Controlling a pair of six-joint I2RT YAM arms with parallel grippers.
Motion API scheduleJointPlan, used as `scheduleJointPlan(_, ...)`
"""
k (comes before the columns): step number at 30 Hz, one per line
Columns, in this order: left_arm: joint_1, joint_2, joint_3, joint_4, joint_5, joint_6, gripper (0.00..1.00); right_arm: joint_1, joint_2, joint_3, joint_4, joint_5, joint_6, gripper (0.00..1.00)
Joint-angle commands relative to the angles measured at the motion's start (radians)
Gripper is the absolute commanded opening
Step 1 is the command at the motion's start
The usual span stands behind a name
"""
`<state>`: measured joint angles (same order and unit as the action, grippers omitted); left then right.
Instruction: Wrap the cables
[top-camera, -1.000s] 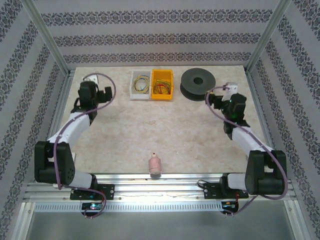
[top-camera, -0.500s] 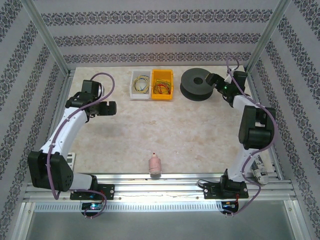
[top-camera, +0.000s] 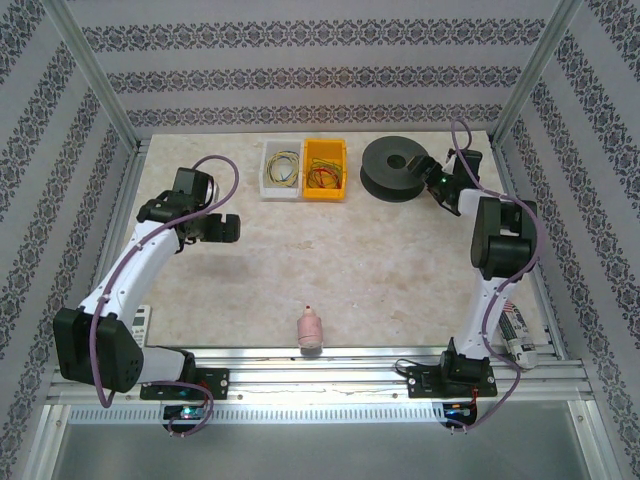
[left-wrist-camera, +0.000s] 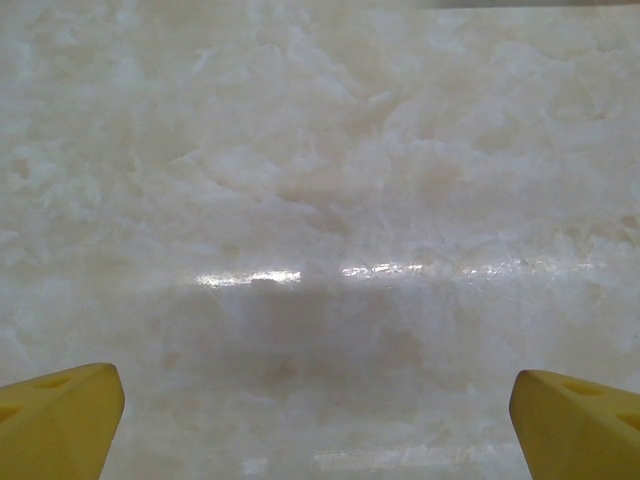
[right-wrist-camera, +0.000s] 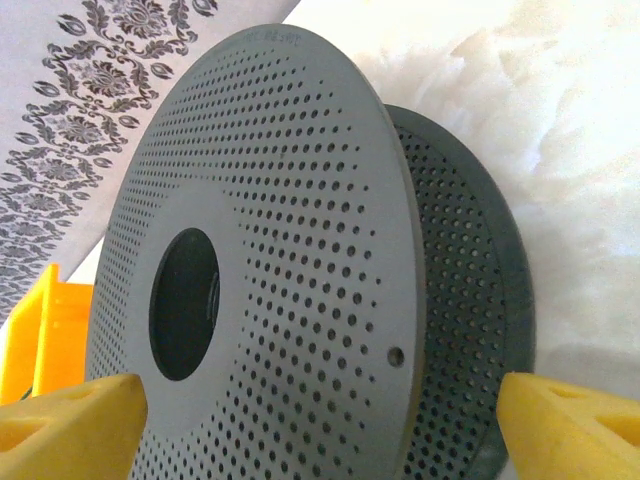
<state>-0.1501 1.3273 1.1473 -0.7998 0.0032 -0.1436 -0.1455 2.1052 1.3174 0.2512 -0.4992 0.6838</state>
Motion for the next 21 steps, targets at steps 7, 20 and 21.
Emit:
scheduleJointPlan(7, -0.011, -0.051, -0.035, -0.022, -0.031, -0.016, 1.00, 0.015, 0.041, 0.024, 0.091, -0.025, 0.074, 0.72)
scheduleJointPlan(20, -0.011, -0.048, -0.045, -0.006, -0.025, -0.012, 0.99, 0.012, 0.050, 0.029, 0.109, -0.023, 0.093, 0.30)
scheduleJointPlan(21, -0.010, -0.048, -0.045, -0.006, -0.028, -0.010, 1.00, 0.012, 0.049, 0.028, 0.109, -0.021, 0.092, 0.26)
